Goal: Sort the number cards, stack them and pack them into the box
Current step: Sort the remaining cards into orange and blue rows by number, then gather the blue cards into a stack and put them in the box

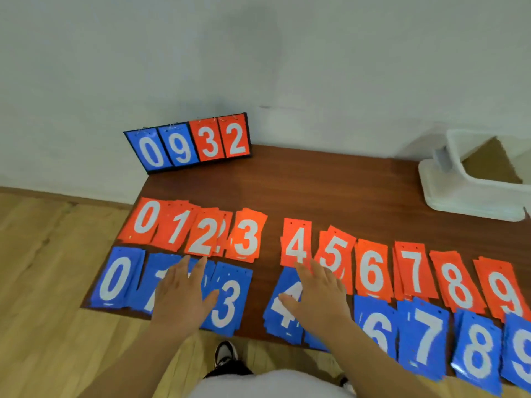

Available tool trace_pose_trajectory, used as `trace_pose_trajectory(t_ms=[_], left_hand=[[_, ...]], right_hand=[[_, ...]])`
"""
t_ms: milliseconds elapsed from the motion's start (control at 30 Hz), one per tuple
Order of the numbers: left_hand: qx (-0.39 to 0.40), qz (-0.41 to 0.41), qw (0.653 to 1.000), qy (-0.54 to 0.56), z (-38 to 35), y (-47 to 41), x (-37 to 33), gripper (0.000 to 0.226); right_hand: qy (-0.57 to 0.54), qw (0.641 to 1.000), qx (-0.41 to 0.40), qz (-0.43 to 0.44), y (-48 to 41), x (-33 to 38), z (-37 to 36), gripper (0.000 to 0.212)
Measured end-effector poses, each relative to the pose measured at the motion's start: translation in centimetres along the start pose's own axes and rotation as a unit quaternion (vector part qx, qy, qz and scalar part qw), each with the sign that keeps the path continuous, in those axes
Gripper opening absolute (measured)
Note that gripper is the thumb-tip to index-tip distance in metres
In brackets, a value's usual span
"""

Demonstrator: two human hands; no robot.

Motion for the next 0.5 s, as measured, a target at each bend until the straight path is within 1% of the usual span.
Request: trace_pose_trajectory(t_ms=[167,267,367,500], left_hand=[[0.022,0.009,0.999,-0.038,1.8,-1.4,9.5,0.084],[0.009,0.011,0.999,-0.052,2.4,-1.3,14.0,0.083],[0.012,0.051,0.998,-0.038,1.9,-1.0,16.9,0.081],[0.008,0.11,0.994,-0.01,1.3,1.0,18.2,0.08]], right_hand=[[0.02,0.999,0.03,0.012,-1.3,9.0,-2.8,0.089],[0.026,0.999,0.011,0.027,-1.8,12.6,-3.2,0.087],[0.054,0.997,0.018,0.046,-2.5,14.5,-3.3,0.086],[0.067,0.995,0.039,0.064,-3.1,15.4,-4.0,0.087]])
Point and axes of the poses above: each hand's wrist, its own y-axis away from the middle knuckle, its own z-axis out of the back of the hand, x = y × z, the point moved 3 cm from there along -y, towards the middle knuckle, and after that the axes turned 5 degrees about -x, right-handed, at the moved point
